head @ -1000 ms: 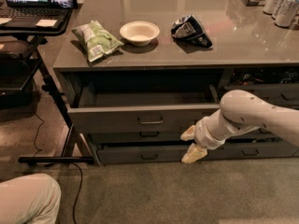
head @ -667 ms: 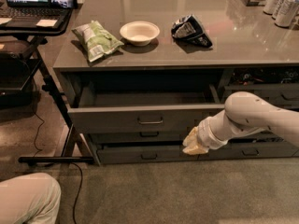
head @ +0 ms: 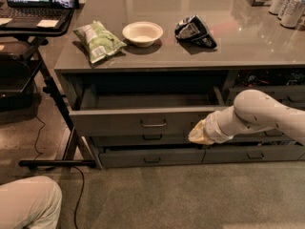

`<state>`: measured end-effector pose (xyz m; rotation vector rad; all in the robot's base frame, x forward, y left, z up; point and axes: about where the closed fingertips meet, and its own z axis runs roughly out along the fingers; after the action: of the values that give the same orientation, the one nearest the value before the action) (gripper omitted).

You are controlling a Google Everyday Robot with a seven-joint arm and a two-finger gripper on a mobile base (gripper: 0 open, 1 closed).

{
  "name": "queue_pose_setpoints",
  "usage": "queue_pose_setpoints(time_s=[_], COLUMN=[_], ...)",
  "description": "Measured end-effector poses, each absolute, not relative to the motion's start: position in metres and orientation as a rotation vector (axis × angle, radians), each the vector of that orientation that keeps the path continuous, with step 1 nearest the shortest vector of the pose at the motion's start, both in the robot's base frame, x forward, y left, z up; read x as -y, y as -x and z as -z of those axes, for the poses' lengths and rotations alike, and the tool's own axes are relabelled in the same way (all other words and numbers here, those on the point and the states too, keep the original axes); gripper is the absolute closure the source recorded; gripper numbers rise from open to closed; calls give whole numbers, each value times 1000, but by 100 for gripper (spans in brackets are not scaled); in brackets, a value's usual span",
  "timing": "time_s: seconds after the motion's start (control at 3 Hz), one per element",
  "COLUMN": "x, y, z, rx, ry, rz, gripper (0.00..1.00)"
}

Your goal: Close top drawer

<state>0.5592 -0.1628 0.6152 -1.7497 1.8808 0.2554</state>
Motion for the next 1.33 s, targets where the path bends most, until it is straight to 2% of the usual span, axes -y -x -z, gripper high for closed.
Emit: queue_pose_setpoints(time_s=[0.33,0.67,1.33], x=[166,165,164], y=[-589,-620,-633], z=[-618,-613,-613], rx=[-1857,-1852,-1846], ry=[1731,1715,1701], rz=[-220,-218,-216], gripper=[100,82,35])
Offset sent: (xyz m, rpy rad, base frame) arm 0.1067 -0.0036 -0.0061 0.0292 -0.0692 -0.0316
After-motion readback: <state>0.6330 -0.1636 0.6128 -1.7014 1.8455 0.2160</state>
